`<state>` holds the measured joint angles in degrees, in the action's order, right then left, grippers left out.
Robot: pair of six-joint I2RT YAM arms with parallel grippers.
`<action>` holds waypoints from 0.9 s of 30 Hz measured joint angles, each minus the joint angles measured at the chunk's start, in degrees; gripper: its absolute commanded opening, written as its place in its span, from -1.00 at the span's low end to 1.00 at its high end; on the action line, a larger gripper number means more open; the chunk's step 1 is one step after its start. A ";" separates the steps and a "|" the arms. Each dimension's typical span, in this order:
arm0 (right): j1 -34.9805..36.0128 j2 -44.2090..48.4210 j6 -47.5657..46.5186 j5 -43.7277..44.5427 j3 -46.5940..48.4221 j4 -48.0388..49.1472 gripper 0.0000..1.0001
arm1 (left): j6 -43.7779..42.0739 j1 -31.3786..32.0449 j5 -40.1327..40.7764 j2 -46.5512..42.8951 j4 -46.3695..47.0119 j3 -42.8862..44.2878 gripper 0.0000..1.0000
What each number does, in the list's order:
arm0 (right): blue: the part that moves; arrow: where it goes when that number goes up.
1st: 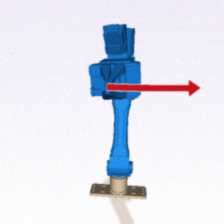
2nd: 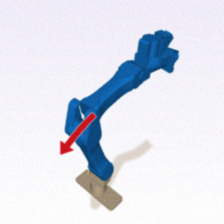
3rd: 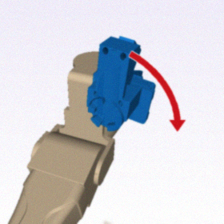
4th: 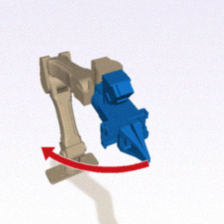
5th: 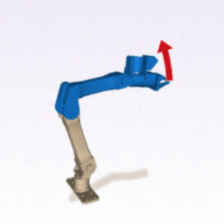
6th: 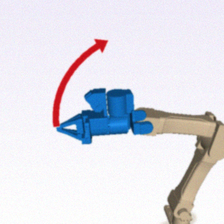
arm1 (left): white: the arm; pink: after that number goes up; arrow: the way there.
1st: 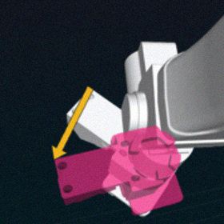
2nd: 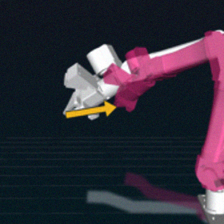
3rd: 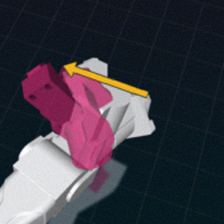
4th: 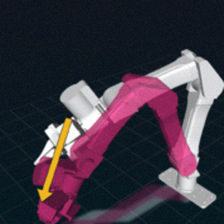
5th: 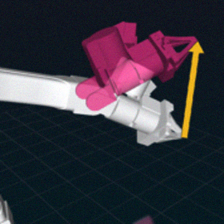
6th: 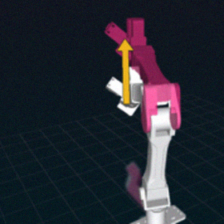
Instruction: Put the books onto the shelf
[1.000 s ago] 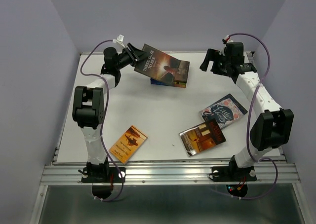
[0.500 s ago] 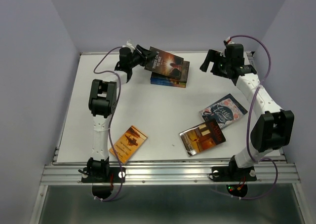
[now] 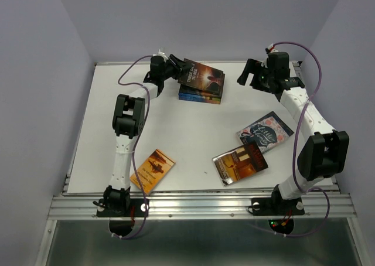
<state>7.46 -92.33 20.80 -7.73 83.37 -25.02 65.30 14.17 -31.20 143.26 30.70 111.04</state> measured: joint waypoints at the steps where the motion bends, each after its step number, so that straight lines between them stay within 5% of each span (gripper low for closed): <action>1: 0.00 0.00 0.00 -0.02 0.00 0.00 1.00 | -0.81 0.11 0.20 0.00 -0.74 0.00 -1.00; 4: 0.00 0.00 -0.02 -0.07 0.00 0.00 1.00 | -2.93 0.46 0.94 0.00 -2.36 0.00 -0.61; 5: 0.00 0.00 0.00 -0.22 0.00 0.00 1.00 | -4.02 0.50 1.42 0.00 -3.37 0.00 -0.16; 8: 0.00 0.00 -0.02 -0.39 0.00 0.00 1.00 | -6.60 0.63 2.16 0.00 -5.90 0.00 0.74; 10: 0.00 0.00 -0.02 -0.44 0.00 0.02 1.00 | -7.32 0.74 1.99 0.00 -6.32 0.00 0.96; 27: 0.00 -0.76 -0.04 -1.90 -0.94 0.17 1.00 | -26.47 2.95 10.08 -0.72 -26.80 10.58 0.98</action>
<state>7.46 -93.10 20.75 -9.63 82.43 -24.84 38.83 17.12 -21.12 142.54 3.90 121.62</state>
